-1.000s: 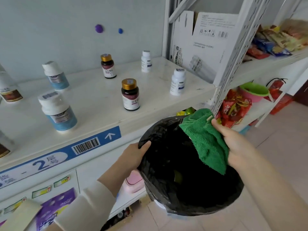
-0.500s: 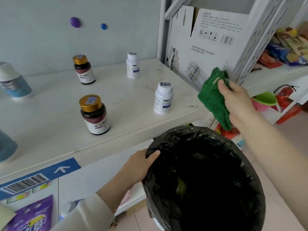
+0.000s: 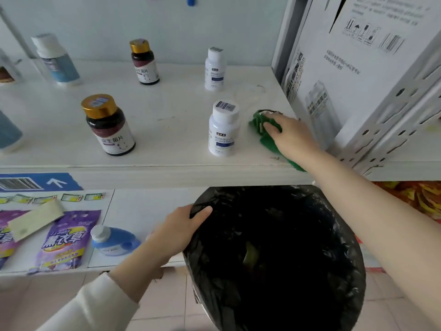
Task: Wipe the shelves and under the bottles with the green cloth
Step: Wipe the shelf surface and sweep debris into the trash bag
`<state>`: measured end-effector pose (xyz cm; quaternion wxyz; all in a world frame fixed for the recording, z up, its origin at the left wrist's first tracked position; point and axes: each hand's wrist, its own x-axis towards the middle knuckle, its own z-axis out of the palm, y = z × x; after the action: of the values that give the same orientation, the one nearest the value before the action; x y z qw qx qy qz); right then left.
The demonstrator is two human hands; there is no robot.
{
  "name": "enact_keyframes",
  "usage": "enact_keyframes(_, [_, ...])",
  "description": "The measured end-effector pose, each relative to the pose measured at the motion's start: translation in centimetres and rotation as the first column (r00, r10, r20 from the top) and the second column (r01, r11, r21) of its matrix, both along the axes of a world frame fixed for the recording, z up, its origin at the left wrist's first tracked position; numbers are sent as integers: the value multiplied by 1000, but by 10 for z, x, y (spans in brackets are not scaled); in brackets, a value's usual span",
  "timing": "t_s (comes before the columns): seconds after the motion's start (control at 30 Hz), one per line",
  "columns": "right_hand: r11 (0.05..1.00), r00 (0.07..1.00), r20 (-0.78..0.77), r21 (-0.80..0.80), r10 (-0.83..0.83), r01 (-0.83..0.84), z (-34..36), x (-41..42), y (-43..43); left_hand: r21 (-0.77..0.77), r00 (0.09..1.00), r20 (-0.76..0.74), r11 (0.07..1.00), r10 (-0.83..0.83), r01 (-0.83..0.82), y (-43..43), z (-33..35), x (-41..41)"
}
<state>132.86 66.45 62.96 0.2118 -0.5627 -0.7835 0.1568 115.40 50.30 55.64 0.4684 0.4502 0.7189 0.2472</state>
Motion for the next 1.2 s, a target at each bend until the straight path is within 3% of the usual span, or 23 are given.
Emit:
enact_keyframes(0.17, [983,981,-78,-31,177,-180,-1,2,-31,22,997,1,996,82,-82,-11,7,1])
enact_keyframes(0.23, [977,958,-224,-79,178,-200,5,7,-31,26,994,23,994,109,-110,-15,9,-4])
enact_keyframes(0.33, [981,820,-568,-189,-68,-50,17,12,-18,30,990,54,991,131,-132,-17,10,-12])
enact_keyframes(0.43, [970,714,-657,-141,-242,199,23,12,29,39,985,60,985,163,-166,-15,11,-17])
enact_keyframes(0.57, [905,786,-464,-89,-408,417,24,-1,96,34,972,68,973,225,-227,-11,11,-19])
enact_keyframes(0.67, [921,895,-219,-65,-389,385,9,-15,128,35,963,31,963,267,-268,-6,10,-21])
enact_keyframes(0.8, [961,959,-63,-27,-275,274,6,-33,160,23,944,38,944,328,-329,-2,4,-22])
enact_keyframes(0.93, [988,990,16,-63,-140,141,7,-44,178,38,923,91,925,373,-378,3,1,-22])
enact_keyframes(1.2, [966,970,-71,-101,232,-239,-1,-55,139,63,927,64,925,370,-374,4,3,-22])
